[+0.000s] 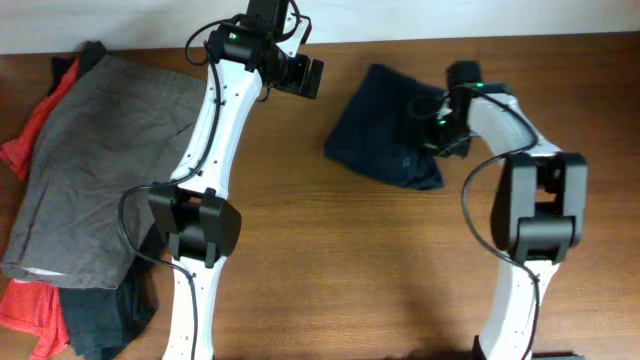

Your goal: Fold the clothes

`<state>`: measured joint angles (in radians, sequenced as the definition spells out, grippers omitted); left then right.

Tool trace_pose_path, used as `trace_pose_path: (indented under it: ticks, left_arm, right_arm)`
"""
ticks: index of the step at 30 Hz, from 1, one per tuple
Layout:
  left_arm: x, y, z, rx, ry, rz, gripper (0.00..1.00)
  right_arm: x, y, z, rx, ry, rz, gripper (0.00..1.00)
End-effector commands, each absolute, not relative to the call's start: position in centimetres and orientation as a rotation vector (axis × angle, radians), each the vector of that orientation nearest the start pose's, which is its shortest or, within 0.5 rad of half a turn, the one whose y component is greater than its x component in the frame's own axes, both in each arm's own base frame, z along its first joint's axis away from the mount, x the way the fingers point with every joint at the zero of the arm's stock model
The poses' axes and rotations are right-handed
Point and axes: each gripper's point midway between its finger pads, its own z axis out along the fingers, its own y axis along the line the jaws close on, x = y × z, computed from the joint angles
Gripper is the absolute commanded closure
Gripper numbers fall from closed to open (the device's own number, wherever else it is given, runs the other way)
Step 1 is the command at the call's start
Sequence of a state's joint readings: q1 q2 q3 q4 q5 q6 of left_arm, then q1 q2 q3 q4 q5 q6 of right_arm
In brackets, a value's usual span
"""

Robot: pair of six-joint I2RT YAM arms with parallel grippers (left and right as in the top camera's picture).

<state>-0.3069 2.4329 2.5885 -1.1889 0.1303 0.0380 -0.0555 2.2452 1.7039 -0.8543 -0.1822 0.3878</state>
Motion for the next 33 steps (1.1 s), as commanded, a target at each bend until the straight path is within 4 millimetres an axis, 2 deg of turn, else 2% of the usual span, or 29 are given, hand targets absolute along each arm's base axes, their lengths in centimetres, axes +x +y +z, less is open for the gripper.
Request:
trace_pose_path:
  ticks: [1,2,4,9,11,14,18,20,21,26,30,33]
  left_arm:
    - [54.5,-19.4,19.2,0.507,2.523,-0.253,0.01]
    - [54.5,-19.5,19.2,0.507,2.522,-0.253,0.01]
    - [54.5,-19.5,19.2,0.508,2.522,-0.253,0.01]
    - [54.5,-19.5,19.2,0.508,2.522,-0.253,0.01]
    - [54.5,-19.5,19.2,0.508,2.522,-0.254,0.01]
    - [54.5,-19.5,19.2,0.508,2.523,-0.254,0.01]
    - [54.5,-19.5,19.1,0.508,2.523,-0.254,0.01]
    - [54.5,-19.5,19.1,0.508,2.523,-0.254,0.01]
    - [54.5,-19.5,19.1,0.508,2.523,-0.254,0.01]
    - [54.5,-19.6,18.6,0.512,2.532,-0.254,0.01]
    - [54.4,-20.1,17.9,0.523,2.543,-0.256,0.01]
    - [54.4,-20.4,17.6,0.529,2.548,-0.257,0.01]
  right_arm:
    - [44.7,-8.7,-2.8,1.024,2.872,0.125,0.96]
    - [43.6,-12.9,-2.8,1.164,2.815,0.119,0.96]
    - [42.4,-16.1,-2.8,1.270,2.771,0.113,0.96]
    - [38.4,-22.3,-2.8,1.525,2.675,0.141,0.96]
    - [37.0,-23.7,-2.8,1.643,2.625,0.176,0.96]
    - [35.9,-24.9,-2.8,1.742,2.568,0.214,0.96]
    - [36.2,-25.3,-2.8,1.785,2.518,0.221,0.96]
    - [36.7,-25.4,-2.7,1.855,2.447,0.222,0.96]
    - [37.4,-25.6,-2.7,1.954,2.342,0.228,0.96]
    - [40.6,-25.1,-2.3,2.160,2.044,0.273,0.96]
    - [42.5,-24.3,-2.1,2.089,2.050,0.284,0.96]
    - [42.5,-24.2,-2.2,2.061,2.074,0.240,0.96]
